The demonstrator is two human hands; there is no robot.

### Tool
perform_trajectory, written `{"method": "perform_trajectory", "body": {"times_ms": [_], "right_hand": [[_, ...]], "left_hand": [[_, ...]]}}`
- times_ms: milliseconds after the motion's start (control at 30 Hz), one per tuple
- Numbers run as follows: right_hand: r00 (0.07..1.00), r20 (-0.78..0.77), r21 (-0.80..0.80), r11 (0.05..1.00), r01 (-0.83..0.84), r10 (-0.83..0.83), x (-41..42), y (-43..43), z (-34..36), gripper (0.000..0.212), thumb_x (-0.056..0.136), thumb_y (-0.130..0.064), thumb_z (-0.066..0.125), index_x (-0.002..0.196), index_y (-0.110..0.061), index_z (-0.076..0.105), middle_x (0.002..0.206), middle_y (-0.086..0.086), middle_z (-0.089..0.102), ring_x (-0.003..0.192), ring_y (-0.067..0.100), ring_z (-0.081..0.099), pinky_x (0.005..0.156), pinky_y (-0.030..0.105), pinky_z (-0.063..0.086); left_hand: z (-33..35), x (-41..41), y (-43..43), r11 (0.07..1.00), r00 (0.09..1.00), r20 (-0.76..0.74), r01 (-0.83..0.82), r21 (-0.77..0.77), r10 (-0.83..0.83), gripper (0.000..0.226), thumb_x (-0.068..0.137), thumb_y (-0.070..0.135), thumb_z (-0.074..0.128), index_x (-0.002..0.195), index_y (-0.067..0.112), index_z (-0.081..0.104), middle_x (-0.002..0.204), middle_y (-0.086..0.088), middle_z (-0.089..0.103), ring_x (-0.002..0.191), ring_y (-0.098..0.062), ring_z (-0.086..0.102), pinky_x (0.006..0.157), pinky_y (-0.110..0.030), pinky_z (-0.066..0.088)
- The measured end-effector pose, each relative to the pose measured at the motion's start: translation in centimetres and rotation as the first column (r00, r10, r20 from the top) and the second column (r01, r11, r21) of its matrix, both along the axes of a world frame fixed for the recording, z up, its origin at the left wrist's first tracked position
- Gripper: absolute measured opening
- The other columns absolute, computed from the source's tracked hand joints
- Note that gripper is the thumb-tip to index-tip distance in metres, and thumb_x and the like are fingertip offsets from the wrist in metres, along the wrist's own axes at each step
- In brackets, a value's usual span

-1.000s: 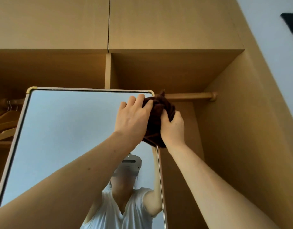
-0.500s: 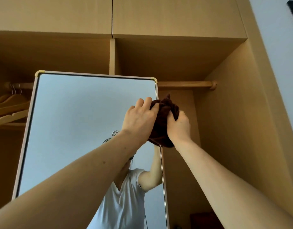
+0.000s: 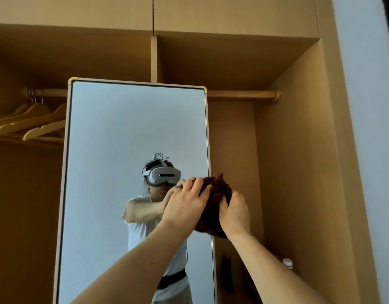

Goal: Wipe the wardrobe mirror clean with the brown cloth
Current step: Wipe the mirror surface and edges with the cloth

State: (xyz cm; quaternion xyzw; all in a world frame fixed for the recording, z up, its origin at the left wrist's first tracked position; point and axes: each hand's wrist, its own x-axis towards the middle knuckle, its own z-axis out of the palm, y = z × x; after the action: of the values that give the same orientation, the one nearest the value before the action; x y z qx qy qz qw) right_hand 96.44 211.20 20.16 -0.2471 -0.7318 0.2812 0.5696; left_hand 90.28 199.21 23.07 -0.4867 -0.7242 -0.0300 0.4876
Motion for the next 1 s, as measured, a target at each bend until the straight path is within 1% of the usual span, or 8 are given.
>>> {"method": "perform_trajectory", "body": {"times_ms": [167,267,433,500,600,767,900,1000], "right_hand": [[0.937,0.349,0.006,1.000,0.024,-0.025,3.4,-1.0,-1.6,0.029,0.097,-0.041,0.042,0.106,-0.017,0.056,0.100,0.000,0.060,0.089,0.018,0.059,0.075,0.031,0.051],[0.898,0.429,0.093,0.993,0.067,-0.101,5.3,-2.3,-1.1,0.029,0.096,-0.047,0.039,0.096,-0.021,0.053,0.090,-0.003,0.059,0.082,0.017,0.059,0.070,0.034,0.052],[0.864,0.469,0.261,0.963,0.062,-0.183,6.8,-5.6,-0.4,0.030,0.095,-0.053,0.037,0.089,-0.025,0.047,0.074,-0.009,0.051,0.063,0.010,0.051,0.050,0.026,0.038],[0.854,0.489,0.285,0.958,0.039,-0.180,6.9,-7.0,-0.6,0.034,0.094,-0.055,0.036,0.089,-0.024,0.048,0.077,-0.006,0.055,0.067,0.014,0.055,0.056,0.030,0.046],[0.828,0.555,0.207,0.977,-0.041,-0.083,7.1,-8.4,-1.0,0.043,0.091,-0.061,0.035,0.093,-0.021,0.051,0.087,-0.002,0.060,0.079,0.021,0.060,0.070,0.038,0.052],[0.733,0.605,-0.099,0.942,-0.319,0.312,8.3,-9.9,-2.3,0.043,0.090,-0.059,0.041,0.077,-0.019,0.046,0.079,-0.003,0.050,0.078,0.018,0.053,0.063,0.029,0.039],[0.614,0.373,-0.456,0.713,-0.532,0.696,10.4,-10.6,-3.7,0.018,0.092,-0.048,0.050,0.090,-0.031,0.054,0.086,-0.012,0.053,0.075,0.002,0.051,0.055,0.015,0.040],[0.616,0.227,-0.544,0.623,-0.562,0.754,11.7,-10.2,-4.5,0.032,0.094,-0.043,0.049,0.113,-0.021,0.061,0.100,-0.002,0.064,0.086,0.013,0.060,0.054,0.022,0.044]], "left_hand": [[-3.0,2.3,-2.0,0.996,0.997,0.002,-0.074,-0.055,0.075,0.042,0.089,0.020,0.058,0.129,0.010,0.051,0.127,-0.015,0.049,0.117,-0.030,0.049,0.090,-0.037,0.049],[-3.8,2.5,-3.3,0.985,0.993,0.038,-0.107,-0.136,0.113,0.040,0.096,0.011,0.039,0.135,0.003,0.038,0.138,-0.019,0.037,0.130,-0.033,0.035,0.100,-0.042,0.040],[-4.3,2.7,-6.9,0.986,0.989,0.084,-0.108,-0.129,0.119,0.043,0.095,0.009,0.038,0.138,0.005,0.033,0.142,-0.017,0.033,0.129,-0.030,0.035,0.103,-0.040,0.037],[-4.6,3.0,-8.4,0.987,0.983,0.139,-0.101,-0.123,0.118,0.042,0.094,0.011,0.041,0.136,0.008,0.034,0.140,-0.014,0.035,0.126,-0.028,0.036,0.099,-0.036,0.040],[-5.3,3.8,-10.8,0.991,0.942,0.314,-0.093,-0.098,0.120,0.042,0.090,0.012,0.048,0.131,0.014,0.039,0.131,-0.010,0.040,0.120,-0.028,0.040,0.079,-0.035,0.042],[-6.9,5.2,-14.9,0.999,0.757,0.652,-0.038,-0.021,0.042,0.046,0.082,0.010,0.048,0.126,0.020,0.048,0.113,-0.008,0.050,0.107,-0.030,0.048,0.087,-0.039,0.042],[-8.5,6.7,-15.5,0.975,0.598,0.794,-0.093,0.202,-0.108,0.055,0.083,0.011,0.052,0.136,0.023,0.045,0.117,-0.009,0.054,0.106,-0.029,0.054,0.090,-0.035,0.046],[-10.0,8.2,-15.0,0.901,0.291,0.908,-0.226,0.371,-0.301,0.068,0.088,0.025,0.058,0.148,0.023,0.026,0.131,-0.010,0.053,0.114,-0.028,0.056,0.095,-0.041,0.048]]}}
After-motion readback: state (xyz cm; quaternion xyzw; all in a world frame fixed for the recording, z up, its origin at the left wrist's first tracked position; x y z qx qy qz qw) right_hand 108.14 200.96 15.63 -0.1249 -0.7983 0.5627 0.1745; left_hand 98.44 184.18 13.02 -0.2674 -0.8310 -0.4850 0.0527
